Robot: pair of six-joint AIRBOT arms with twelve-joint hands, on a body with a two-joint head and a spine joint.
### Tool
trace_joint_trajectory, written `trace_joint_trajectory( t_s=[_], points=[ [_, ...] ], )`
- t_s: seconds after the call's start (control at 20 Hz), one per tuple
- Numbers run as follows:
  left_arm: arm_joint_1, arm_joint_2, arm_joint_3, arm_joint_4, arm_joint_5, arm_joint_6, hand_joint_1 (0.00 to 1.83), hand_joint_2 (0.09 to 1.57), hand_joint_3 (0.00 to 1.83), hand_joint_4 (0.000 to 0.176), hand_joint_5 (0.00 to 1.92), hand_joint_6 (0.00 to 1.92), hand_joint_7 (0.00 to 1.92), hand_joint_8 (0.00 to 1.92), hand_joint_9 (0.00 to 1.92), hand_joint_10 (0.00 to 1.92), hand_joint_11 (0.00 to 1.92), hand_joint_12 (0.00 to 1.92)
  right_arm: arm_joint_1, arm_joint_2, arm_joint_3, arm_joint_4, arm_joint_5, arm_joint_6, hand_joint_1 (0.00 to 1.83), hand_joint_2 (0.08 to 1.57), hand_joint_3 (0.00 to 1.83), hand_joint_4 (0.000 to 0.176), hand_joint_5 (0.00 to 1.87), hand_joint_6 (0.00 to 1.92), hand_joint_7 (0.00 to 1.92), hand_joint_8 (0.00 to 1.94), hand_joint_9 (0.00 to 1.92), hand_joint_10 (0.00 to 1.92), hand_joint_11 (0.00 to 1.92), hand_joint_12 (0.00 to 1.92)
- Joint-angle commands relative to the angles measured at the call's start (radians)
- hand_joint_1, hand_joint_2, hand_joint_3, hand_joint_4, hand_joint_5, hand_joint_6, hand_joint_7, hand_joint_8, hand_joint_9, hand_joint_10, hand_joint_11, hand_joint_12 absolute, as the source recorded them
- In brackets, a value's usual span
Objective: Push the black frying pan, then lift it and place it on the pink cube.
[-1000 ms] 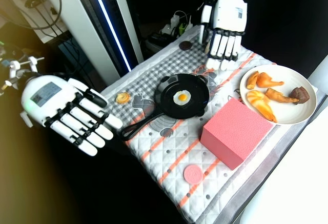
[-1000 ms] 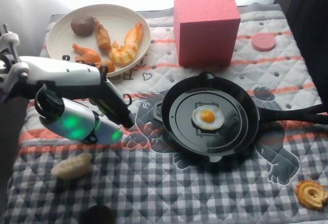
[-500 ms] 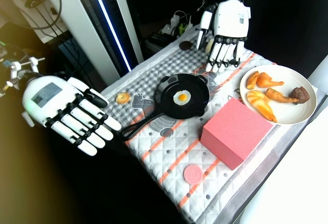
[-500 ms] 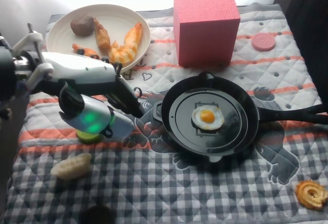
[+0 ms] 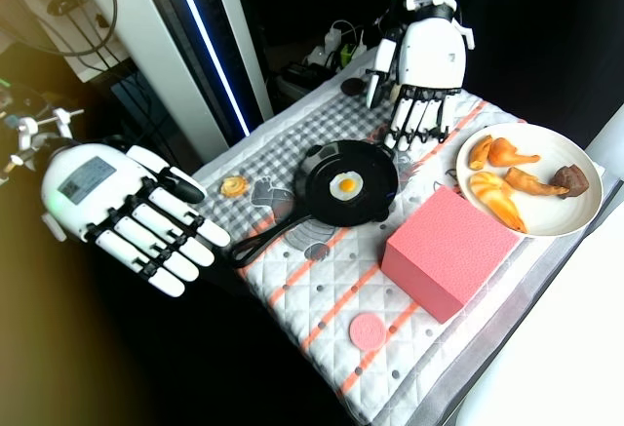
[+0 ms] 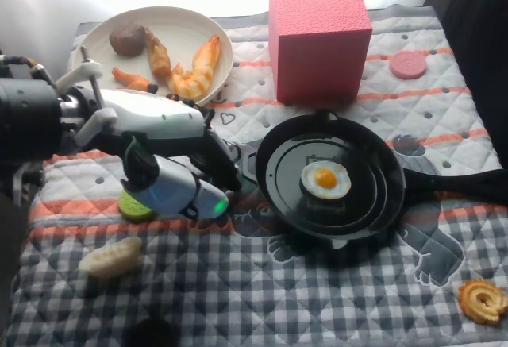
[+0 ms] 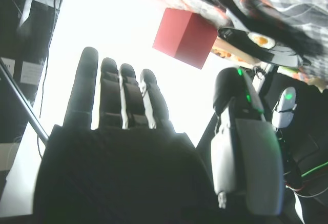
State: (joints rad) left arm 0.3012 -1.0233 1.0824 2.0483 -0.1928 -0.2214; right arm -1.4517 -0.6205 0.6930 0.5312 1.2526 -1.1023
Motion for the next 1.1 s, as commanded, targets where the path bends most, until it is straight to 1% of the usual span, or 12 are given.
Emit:
trace_joint_trajectory(
  t_s=[0.0,0.05,0.1,0.25,0.4,0.6,0.65,0.7,0.85,0.95,1.0,1.05],
  points=[
    [-0.018,-0.004,0.001,-0.035,0.022,0.017,0.28,1.32,0.01,0.027,0.61,0.00,0.59,0.00,0.54,0.01,0.00,1.29,0.000,-0.002,0.007,0.002,0.124,0.005,0.34,1.25,0.00,0.021,0.00,0.00,0.00,0.00,0.00,0.00,0.00,0.27],
    [-0.024,-0.013,0.003,-0.034,0.016,0.019,0.27,1.33,0.01,0.035,0.62,0.00,0.60,0.00,0.55,0.01,0.00,1.31,0.000,-0.002,0.007,0.002,0.125,0.006,0.35,1.26,0.00,0.006,0.00,0.00,0.00,0.00,0.00,0.00,0.00,0.33],
    [-0.029,-0.021,0.006,-0.029,0.011,0.020,0.24,1.33,0.00,0.046,0.59,0.00,0.57,0.00,0.52,0.01,0.00,1.24,0.000,-0.003,0.007,0.002,0.125,0.006,0.35,1.26,0.00,0.006,0.00,0.00,0.00,0.00,0.00,0.00,0.00,0.34],
    [-0.037,-0.048,0.017,-0.016,-0.001,0.020,0.32,1.31,0.00,0.026,0.61,0.01,0.59,0.01,0.54,0.01,0.00,1.19,-0.001,-0.006,0.008,0.003,0.127,0.007,0.34,1.25,0.00,0.025,0.00,0.00,0.00,0.00,0.00,0.00,0.00,0.41],
    [-0.040,-0.073,0.025,-0.008,-0.014,0.020,0.32,1.32,0.00,0.025,0.57,0.01,0.59,0.01,0.52,0.01,0.00,1.11,-0.001,-0.007,0.008,0.003,0.128,0.007,0.36,1.24,0.00,0.026,0.00,0.00,0.00,0.00,0.00,0.00,0.00,0.40],
    [-0.041,-0.100,0.036,-0.018,-0.032,0.027,0.33,1.32,0.00,0.024,0.60,0.01,0.60,0.00,0.54,0.01,0.00,1.24,-0.002,-0.008,0.007,0.003,0.131,0.009,0.36,1.24,0.00,0.028,0.00,0.00,0.00,0.00,0.00,0.00,0.00,0.45],
    [-0.041,-0.103,0.036,-0.059,-0.038,0.065,0.29,1.32,0.00,0.024,0.59,0.01,0.60,0.00,0.54,0.01,0.00,1.24,-0.002,-0.008,0.007,0.003,0.131,0.010,0.36,1.25,0.00,0.023,0.00,0.00,0.00,0.00,0.00,0.00,0.00,0.38],
    [-0.041,-0.105,0.036,-0.088,-0.044,0.087,0.30,1.32,0.00,0.022,0.60,0.01,0.59,0.00,0.55,0.02,0.00,1.26,-0.002,-0.008,0.007,0.003,0.132,0.010,0.37,1.25,0.00,0.030,0.00,0.00,0.00,0.00,0.00,0.00,0.00,0.13],
    [-0.043,-0.111,0.036,-0.146,-0.063,0.130,0.28,1.33,0.01,0.026,0.57,0.00,0.56,0.00,0.53,0.01,0.00,1.26,-0.002,-0.008,0.007,0.003,0.133,0.011,0.37,1.25,0.00,0.030,0.00,0.00,0.00,0.00,0.00,0.00,0.00,0.02],
    [-0.043,-0.120,0.036,-0.176,-0.084,0.156,0.30,1.34,0.00,0.049,0.42,0.00,0.44,0.00,0.39,0.00,0.00,1.12,-0.002,-0.008,0.007,0.003,0.133,0.012,0.37,1.25,0.00,0.030,0.00,0.00,0.00,0.00,0.00,0.00,0.01,0.03],
    [-0.043,-0.122,0.035,-0.195,-0.089,0.174,0.30,1.35,0.00,0.042,0.40,0.00,0.41,0.00,0.37,0.00,0.00,1.06,-0.002,-0.008,0.007,0.003,0.133,0.012,0.36,1.26,0.00,0.031,0.00,0.00,0.00,0.00,0.00,0.00,0.00,0.12],
    [-0.043,-0.127,0.036,-0.210,-0.098,0.184,0.31,1.35,0.00,0.010,0.48,0.03,0.49,0.03,0.46,0.04,0.00,1.17,-0.002,-0.008,0.007,0.003,0.133,0.012,0.35,1.25,0.00,0.037,0.00,0.00,0.00,0.00,0.00,0.00,0.00,0.22]
  ],
)
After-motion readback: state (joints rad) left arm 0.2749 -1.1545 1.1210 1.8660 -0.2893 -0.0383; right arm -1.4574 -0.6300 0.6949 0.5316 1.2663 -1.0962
